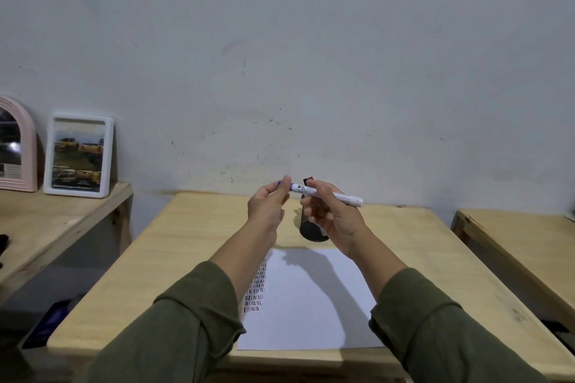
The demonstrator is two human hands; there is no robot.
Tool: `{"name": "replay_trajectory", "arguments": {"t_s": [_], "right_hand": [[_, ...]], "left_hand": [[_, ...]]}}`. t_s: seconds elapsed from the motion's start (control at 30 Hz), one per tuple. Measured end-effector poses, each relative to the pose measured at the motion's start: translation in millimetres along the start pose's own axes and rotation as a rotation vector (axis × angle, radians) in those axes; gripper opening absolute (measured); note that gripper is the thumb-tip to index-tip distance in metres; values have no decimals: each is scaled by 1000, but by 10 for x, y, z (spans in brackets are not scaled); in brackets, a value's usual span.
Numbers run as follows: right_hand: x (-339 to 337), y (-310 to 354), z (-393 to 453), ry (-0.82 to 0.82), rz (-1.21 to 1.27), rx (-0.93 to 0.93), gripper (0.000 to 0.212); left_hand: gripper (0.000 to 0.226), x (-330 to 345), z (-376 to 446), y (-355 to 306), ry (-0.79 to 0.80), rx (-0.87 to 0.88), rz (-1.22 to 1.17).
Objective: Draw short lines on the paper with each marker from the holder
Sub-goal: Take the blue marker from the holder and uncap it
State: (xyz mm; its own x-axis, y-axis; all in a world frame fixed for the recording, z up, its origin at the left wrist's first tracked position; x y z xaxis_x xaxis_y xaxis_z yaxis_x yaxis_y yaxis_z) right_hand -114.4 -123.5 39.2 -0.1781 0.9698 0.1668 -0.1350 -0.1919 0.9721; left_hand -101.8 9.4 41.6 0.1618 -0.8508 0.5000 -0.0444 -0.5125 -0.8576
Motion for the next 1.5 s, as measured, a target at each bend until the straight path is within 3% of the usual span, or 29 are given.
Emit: {"name": "replay_trajectory", "arguments": {"t_s": [0.1,0.33,0.7,0.83,1.0,1.13,1.33,1.5], "right_hand": [[119,12,9,-35,71,-14,17],[205,41,31,-24,198,-24,19],[113,-35,122,-45,197,-49,18],[126,-62,121,24,44,-70,12],[99,-152,116,32,37,-55,11],[90,-180,127,10,71,-36,13],[100,-292,124,-6,59,-5,15],[118,-443,103,-10,63,35,14]], "left_hand": [[6,10,-68,-3,80,-28,-82],[18,-17,-27,-23,218,35,-204],[16,66,97,64,37,13,-101],[24,33,163,90,-138,-39,-127],[24,1,190,132,-101,-110,-71],[21,-100,216,96,-173,-29,-81],[15,-549,262,65,-297,183,280],[28,-967,191,188,-322,214,492]]}}
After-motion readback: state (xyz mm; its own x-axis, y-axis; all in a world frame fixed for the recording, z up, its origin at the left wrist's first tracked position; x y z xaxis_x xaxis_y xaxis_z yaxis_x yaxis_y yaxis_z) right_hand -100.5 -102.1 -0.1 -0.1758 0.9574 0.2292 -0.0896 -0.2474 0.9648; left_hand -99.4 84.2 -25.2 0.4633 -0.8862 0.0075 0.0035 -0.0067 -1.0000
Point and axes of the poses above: each hand's wrist, its own z-axis towards the middle knuckle, its own x-axis out of the palm, y = z × x, the point moved 2 cm from there along z, towards the middle knuckle, and after that the axes turned 7 degrees about -z, right-handed, at the moved point
